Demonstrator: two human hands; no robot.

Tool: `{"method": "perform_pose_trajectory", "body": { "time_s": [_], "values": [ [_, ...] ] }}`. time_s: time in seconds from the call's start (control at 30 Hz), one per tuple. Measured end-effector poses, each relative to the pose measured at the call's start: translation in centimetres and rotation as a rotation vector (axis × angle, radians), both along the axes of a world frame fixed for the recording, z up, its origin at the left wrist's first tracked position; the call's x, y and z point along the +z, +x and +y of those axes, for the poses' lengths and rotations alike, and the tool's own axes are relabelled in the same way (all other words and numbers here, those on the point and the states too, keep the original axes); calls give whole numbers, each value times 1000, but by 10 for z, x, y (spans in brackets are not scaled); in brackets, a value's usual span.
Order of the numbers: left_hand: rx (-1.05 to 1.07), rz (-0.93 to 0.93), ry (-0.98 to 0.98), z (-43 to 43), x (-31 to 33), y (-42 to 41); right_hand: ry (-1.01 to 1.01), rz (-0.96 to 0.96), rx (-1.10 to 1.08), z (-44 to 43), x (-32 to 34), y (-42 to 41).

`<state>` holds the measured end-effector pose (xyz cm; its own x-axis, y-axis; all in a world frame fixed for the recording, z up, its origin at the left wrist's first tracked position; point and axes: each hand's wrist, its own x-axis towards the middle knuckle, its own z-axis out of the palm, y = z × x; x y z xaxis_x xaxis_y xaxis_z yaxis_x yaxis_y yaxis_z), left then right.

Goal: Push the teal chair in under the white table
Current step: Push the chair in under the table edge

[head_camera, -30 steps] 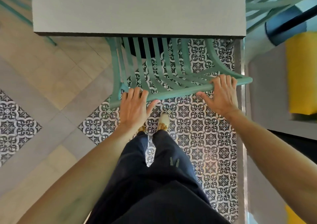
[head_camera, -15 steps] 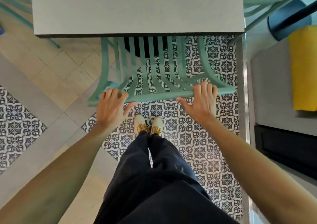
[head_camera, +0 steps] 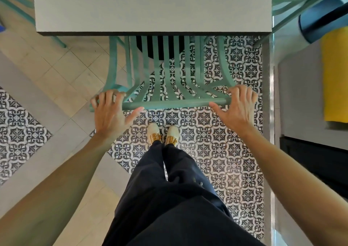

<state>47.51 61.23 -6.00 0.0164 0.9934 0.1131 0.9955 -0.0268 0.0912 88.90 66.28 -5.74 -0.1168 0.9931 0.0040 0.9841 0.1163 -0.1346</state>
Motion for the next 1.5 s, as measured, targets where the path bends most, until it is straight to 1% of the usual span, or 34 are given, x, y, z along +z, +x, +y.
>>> {"method": "perform_pose_trajectory", "body": {
  "time_s": [0.2,0.3,0.6,0.97,1.3,1.5],
  "values": [
    [36,16,-10,-4,-6,-3,-3,16,21,0,-1,5],
    [22,7,-5,-5,-8,-5,-22,25,15,0,-1,4],
    [-29,-44,-1,-1,-6,-10,4,19,6,0,-7,4],
    [-77,-52,-26,-8,-3,-45,-12,36,-39,-25,-2,-32],
    [-93,-23,-10,20,-7,-60,-33,12,-56,-4,0,-46],
    [-68,-4,-12,37,-8,-51,2,54,-55,13,-6,-37]
  ]
}}
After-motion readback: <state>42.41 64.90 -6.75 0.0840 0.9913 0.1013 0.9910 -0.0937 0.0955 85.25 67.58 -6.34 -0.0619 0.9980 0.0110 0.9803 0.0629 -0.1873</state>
